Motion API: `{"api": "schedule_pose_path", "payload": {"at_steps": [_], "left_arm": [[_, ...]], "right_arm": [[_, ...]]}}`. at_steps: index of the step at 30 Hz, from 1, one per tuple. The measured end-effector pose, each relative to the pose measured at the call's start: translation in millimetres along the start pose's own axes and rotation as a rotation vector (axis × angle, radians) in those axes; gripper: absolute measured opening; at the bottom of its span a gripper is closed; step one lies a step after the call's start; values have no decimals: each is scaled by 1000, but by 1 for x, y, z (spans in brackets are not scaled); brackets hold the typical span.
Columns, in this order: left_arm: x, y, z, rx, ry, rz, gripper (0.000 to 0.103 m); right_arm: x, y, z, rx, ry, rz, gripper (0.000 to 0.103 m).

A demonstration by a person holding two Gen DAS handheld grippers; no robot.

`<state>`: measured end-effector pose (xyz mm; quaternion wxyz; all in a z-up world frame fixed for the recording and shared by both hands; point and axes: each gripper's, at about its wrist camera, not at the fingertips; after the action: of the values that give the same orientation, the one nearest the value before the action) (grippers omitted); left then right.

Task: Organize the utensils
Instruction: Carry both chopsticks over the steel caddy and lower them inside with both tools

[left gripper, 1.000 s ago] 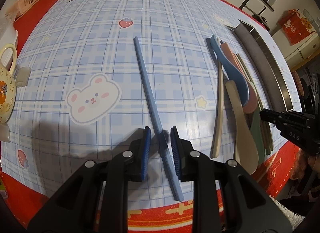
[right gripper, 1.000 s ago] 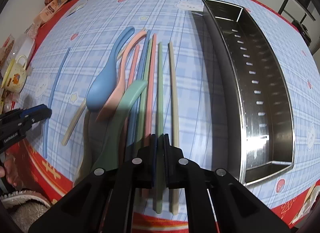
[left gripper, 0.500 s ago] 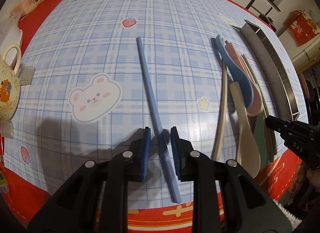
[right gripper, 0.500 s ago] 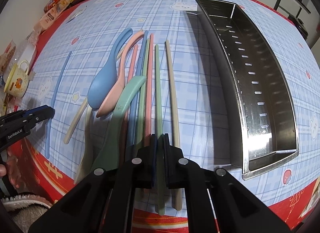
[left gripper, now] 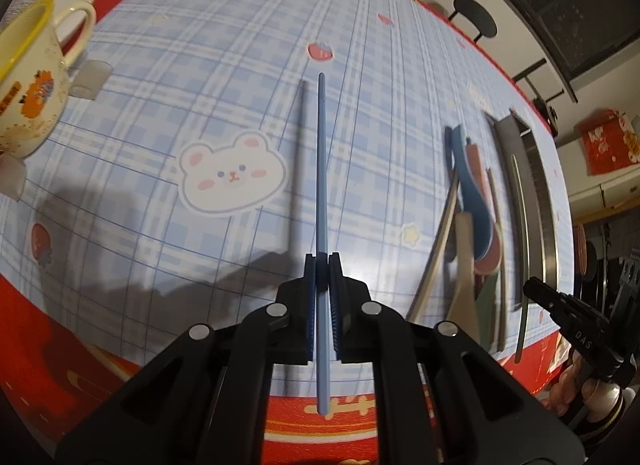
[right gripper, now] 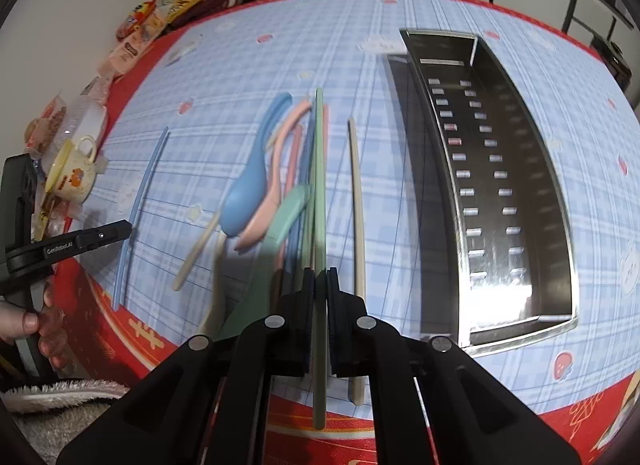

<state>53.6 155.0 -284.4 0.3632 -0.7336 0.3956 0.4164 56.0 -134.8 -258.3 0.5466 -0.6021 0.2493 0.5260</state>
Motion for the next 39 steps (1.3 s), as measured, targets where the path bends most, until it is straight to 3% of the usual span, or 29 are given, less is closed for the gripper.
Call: {"api": "schedule_pose_path", "payload": {"at_steps": [12,24,30,39], "left_arm": [[-28,5,-35,27,11,-70,10],[-37,16,-96,97,0,-84,10],[-32,20,-151,134,41,-74,10],[16,29,-241,163,117,-22,10]], "right_arm": [[-26,4,-22,17,-48,-65,6],[-53,24,-93,146,-77,-155,6],[-58,18,-135,164,-94,-164,6],[-49,-21,-173,115,-130,-150,6]]}}
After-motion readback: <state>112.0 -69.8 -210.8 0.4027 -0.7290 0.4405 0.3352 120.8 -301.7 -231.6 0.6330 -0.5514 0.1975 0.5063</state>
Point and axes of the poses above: each gripper's, at about its wrist camera, not at the fingertips, and x roughly the way its jaws point, z to its left, y to its underside, and after that the axes turned 8 degrees about -x, right-handed
